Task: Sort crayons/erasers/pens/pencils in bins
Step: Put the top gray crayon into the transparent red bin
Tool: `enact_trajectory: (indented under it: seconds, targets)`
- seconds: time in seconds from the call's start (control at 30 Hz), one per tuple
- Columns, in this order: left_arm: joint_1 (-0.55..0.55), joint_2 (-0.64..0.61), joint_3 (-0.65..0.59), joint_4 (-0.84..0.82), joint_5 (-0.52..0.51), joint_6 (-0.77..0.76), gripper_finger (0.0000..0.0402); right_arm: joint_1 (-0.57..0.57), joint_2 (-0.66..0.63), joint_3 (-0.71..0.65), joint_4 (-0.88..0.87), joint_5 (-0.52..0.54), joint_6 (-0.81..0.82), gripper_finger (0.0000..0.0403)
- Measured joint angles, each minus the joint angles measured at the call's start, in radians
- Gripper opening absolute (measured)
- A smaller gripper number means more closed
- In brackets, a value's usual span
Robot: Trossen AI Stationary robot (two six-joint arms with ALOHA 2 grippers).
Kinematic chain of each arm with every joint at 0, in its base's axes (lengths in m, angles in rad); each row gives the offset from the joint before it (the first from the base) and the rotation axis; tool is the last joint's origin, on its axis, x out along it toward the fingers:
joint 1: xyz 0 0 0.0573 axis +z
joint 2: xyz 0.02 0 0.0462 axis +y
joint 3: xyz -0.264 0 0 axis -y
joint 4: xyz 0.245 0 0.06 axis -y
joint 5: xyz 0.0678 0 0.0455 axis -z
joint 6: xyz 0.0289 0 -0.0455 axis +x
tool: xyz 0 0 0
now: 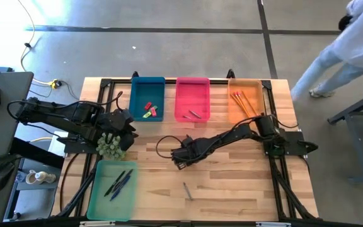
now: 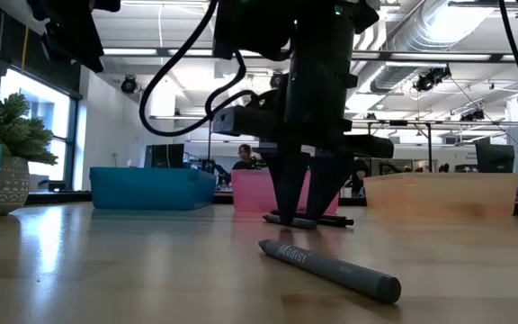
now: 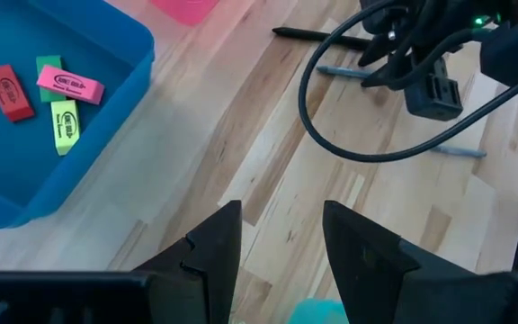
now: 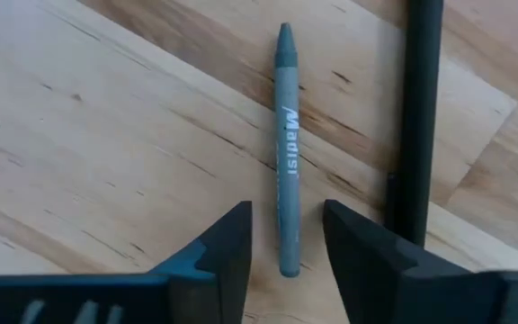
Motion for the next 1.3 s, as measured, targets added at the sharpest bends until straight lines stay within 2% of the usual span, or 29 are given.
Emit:
enact_trajectory:
  seconds: [0.4,0.63,0.77,0.9,1.1,1.3]
  targets:
    - [0.000,0.000,0.000,0.000,0.011,0.000,0.0145,-0.008,0.008,0.002,-0.038,0.004,0.018,0.0052]
    - [-0.001,0.000,0.000,0.000,0.187,0.000,0.0145,-0.007,0.009,0.001,-0.043,0.030,0.011,0.0011]
    - [-0.006,0.000,0.000,0.000,0.238,0.000,0.0145,0.000,0.009,0.000,-0.044,0.043,0.016,0.0006]
    - [-0.029,-0.003,0.000,0.000,0.246,0.013,0.0145,0.003,0.009,0.000,-0.044,0.043,0.000,0.0005]
    - [-0.063,-0.003,0.000,0.000,0.243,0.016,0.0145,0.022,0.008,0.000,-0.043,0.053,-0.006,0.0004]
    - [-0.091,-0.003,0.000,-0.001,0.198,0.019,0.0145,0.034,0.014,0.038,-0.080,0.059,-0.008,0.0003]
